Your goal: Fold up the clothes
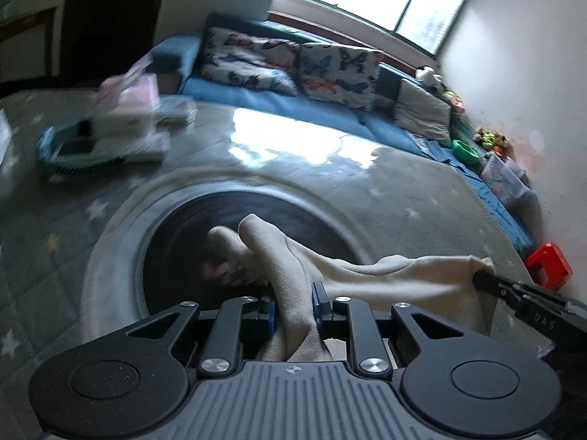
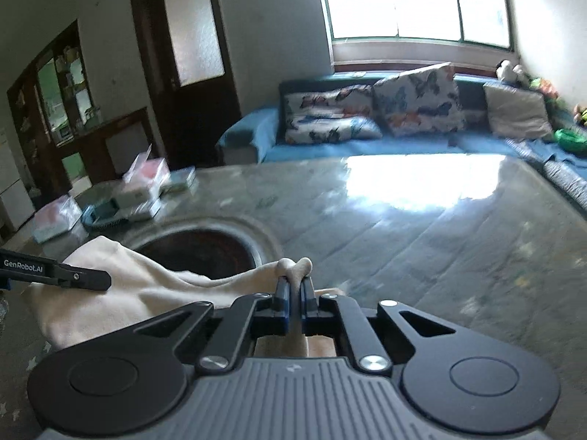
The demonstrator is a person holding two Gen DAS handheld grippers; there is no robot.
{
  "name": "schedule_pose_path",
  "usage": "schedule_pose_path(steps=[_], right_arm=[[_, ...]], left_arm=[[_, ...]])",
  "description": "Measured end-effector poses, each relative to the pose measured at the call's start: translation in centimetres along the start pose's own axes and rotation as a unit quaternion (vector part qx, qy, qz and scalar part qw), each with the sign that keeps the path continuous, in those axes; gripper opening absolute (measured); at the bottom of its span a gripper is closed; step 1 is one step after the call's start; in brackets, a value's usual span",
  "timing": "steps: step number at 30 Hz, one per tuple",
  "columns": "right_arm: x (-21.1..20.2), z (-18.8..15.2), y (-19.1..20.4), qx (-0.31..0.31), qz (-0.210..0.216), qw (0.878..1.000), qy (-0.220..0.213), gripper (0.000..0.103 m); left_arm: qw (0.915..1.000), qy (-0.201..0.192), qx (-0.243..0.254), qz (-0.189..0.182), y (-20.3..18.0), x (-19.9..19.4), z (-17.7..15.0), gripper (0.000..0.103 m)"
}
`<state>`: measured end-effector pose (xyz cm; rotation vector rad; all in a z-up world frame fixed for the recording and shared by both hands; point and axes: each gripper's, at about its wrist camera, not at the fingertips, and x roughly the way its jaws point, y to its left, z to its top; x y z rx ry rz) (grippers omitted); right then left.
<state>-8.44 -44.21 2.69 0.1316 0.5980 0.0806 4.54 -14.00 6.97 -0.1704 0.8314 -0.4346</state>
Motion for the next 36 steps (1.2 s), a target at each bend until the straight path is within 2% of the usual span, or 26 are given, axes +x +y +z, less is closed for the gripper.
schedule_pose_path(steps=[7,16,21,25,32,35,36], right_arm=[[-3.1,1.8,-4.1,0.003,-0.064,0.997,-0.034,0.004],[-5.7,2.5,-10.1,0.032,-0.146,0.987,-0.056,0.004],[-6.5,2.1,-12.9,0.047,-0.180,0.981,-0.058,0.004],[-5.7,2.0,-14.1,0.050,-0.179,0.981,-0.053,0.004],[-1.9,3.3,-14.1,0.049,-0.144,0.986,-0.065,0.005],[1.1,3.6,-14.5,0.052,-0.110,0.992,-0.037,0.008],[2.1,3.5,-14.7,0.055,-0.111,0.992,-0.027,0.009]], left_arm=[[0.9987,-0.001,0.039,-0.033,-6.0,2.6,1.5,0.019],[0.9917,0.010,0.092,-0.089,-14.2,7.2,2.8,0.019],[0.9873,0.019,0.115,-0.108,-16.6,8.8,2.4,0.019],[0.9884,0.016,0.114,-0.099,-16.0,9.4,2.0,0.020],[0.9951,0.008,0.071,-0.069,-13.0,9.7,2.4,0.020],[0.9968,0.017,0.058,-0.053,-12.0,10.4,2.6,0.020],[0.9971,0.021,0.054,-0.049,-11.6,10.6,2.5,0.020]])
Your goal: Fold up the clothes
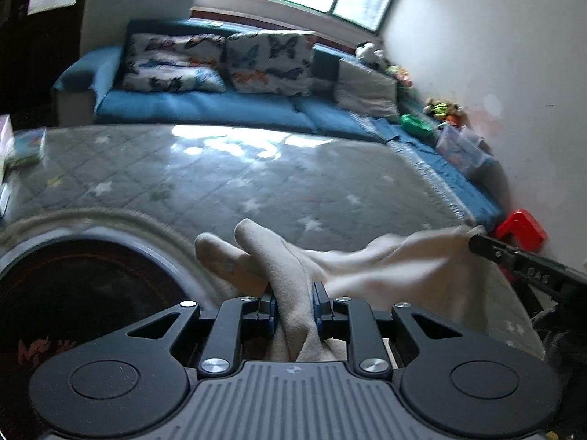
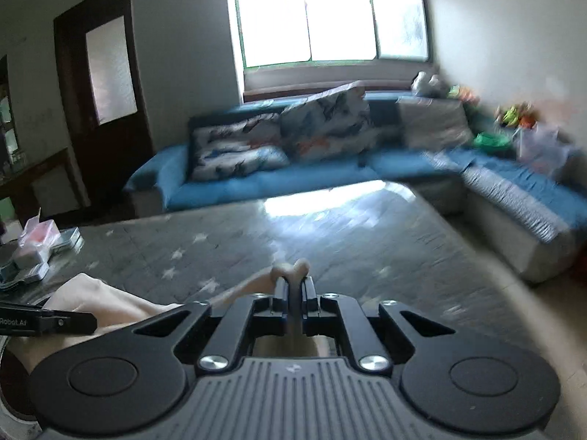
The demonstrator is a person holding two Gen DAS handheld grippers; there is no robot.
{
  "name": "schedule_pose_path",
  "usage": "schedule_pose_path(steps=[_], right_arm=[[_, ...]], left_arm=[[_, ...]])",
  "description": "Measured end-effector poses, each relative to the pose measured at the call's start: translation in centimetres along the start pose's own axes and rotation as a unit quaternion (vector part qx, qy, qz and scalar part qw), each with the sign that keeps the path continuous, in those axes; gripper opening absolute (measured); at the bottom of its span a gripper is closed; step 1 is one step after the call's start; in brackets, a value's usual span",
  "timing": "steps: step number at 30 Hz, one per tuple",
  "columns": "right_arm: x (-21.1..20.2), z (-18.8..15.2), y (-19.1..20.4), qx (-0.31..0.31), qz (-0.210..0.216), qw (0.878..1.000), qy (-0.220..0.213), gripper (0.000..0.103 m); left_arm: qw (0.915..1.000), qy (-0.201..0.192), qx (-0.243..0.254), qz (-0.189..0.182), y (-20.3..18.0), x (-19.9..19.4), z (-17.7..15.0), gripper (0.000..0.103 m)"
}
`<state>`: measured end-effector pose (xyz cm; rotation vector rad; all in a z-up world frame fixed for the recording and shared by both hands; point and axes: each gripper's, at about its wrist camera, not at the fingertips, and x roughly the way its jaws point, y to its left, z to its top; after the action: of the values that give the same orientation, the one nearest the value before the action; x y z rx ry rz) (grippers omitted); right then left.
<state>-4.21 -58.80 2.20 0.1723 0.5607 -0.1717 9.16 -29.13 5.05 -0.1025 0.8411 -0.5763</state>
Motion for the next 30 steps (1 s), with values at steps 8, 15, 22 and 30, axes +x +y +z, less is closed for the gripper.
schedule_pose_path(steps=[8,15,22,30], right_arm=[[2.6,-2.3,-1.0,0.023,0.023,0.997,0.072,0.030],[3.6,-3.9,-1.3,0.052,0.021,0.995,0.086,0.037],[3.8,-4.7,-1.2,0.055,0.015,0.995,0.086,0.035],[1.2,-3.7,-0.1,0.036,0.008,0.998,0.060,0.015]], left_arm=[[0.9997,0.020,-0.003,0.017,1.5,1.2,-0.8,0.023],[0.9992,0.029,0.010,0.026,1.3,1.7,-1.3,0.024],[0.9987,0.035,0.019,0.032,1.0,2.0,-1.6,0.024],[0.9989,0.022,0.035,0.022,-0.1,1.2,-1.6,0.021]])
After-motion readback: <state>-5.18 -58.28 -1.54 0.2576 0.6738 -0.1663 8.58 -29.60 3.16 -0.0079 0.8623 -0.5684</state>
